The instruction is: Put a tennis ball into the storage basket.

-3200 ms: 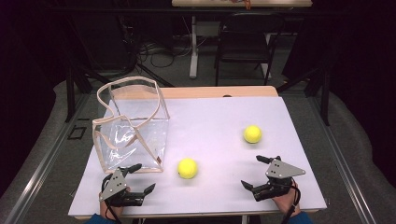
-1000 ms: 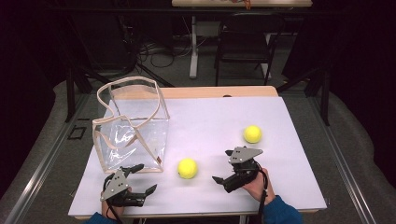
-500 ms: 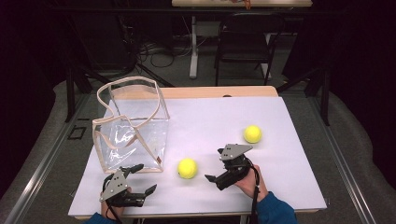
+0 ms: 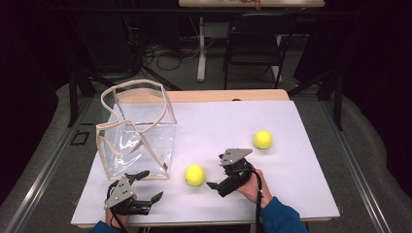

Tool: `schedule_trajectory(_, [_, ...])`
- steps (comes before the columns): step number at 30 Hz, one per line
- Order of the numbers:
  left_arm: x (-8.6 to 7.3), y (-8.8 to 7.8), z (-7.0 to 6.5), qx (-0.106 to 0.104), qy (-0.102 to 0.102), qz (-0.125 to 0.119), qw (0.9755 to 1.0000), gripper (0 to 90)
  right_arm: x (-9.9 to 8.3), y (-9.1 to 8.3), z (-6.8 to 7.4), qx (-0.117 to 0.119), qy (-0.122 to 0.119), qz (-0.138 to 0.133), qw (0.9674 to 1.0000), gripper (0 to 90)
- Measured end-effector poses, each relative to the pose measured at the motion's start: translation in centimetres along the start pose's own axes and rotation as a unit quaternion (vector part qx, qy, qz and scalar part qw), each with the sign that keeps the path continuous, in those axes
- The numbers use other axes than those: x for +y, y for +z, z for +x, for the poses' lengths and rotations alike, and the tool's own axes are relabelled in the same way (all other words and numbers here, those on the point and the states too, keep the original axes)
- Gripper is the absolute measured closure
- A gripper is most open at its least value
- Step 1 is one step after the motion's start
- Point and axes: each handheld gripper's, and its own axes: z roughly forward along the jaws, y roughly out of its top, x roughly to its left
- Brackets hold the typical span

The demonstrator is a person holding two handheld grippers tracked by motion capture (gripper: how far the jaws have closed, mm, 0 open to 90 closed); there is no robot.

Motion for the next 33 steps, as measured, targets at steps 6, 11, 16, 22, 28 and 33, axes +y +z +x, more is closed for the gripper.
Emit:
schedule_trajectory(6, [0.0,0.0,0.0,0.001,0.001,0.0,1.0,15.8,0.3,0.9,0.2,0.01,-0.002,0.006,0.9999,0.0])
schedule_trajectory(11, [0.0,0.0,0.0,0.001,0.001,0.0,1.0,15.8,0.3,0.9,0.2,0.011,-0.002,0.006,0.9999,0.0])
schedule_trajectory(16, [0.0,0.0,-0.1,0.001,-0.001,-0.001,1.0,15.8,0.4,1.5,0.3,0.016,0.001,0.009,0.9998,0.0])
schedule_trajectory(22, [0.0,0.0,-0.1,0.0,0.0,-0.002,1.0,15.8,0.6,2.1,0.4,0.022,0.001,0.011,0.9997,0.0])
schedule_trajectory(28, [0.0,0.0,-0.1,0.0,0.001,-0.002,1.0,15.8,0.9,2.8,0.4,0.028,0.003,0.014,0.9995,0.0])
schedule_trajectory(33, [0.0,0.0,-0.1,0.0,0.002,-0.002,1.0,15.8,1.0,3.1,0.3,0.03,0.006,0.014,0.9994,0.0])
